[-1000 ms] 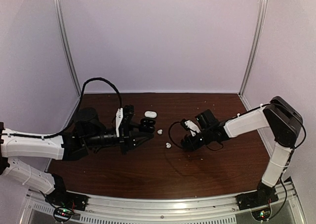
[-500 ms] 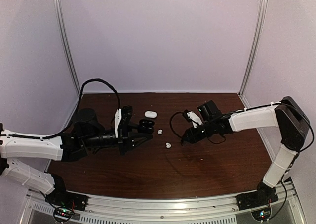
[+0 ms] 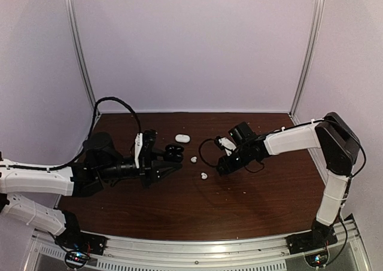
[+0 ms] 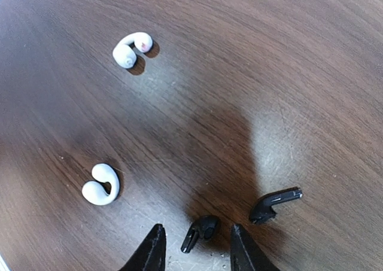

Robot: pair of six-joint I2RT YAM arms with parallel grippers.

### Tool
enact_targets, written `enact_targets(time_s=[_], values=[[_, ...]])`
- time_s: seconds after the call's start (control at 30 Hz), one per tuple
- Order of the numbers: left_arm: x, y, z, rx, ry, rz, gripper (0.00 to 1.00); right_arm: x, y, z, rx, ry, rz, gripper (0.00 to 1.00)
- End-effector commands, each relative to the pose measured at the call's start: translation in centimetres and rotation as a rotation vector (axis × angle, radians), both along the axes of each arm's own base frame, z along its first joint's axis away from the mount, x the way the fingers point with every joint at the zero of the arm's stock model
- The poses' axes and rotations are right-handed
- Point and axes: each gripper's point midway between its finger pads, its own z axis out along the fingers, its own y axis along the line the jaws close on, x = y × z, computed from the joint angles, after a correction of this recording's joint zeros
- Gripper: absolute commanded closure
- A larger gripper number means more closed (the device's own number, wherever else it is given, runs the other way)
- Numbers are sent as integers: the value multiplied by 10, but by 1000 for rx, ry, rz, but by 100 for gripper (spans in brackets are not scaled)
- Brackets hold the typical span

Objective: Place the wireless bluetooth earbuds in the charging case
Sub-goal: Move the right earbud to the center of the board.

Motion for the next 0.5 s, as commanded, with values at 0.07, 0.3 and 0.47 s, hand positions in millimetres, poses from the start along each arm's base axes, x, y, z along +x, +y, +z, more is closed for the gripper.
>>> enact_targets(time_s=[0.07,0.3,0.47], values=[[-19,6,21,-53,-184,-86,96,6,-2,-5,-57,-23,-4,63],[-25,10,22,-40,-245,-98,98,8,-2,-12,-79,-15,4,63],[-29,13,22,-28,-280,-95,98,1,4,-16,-72,10,41,68]])
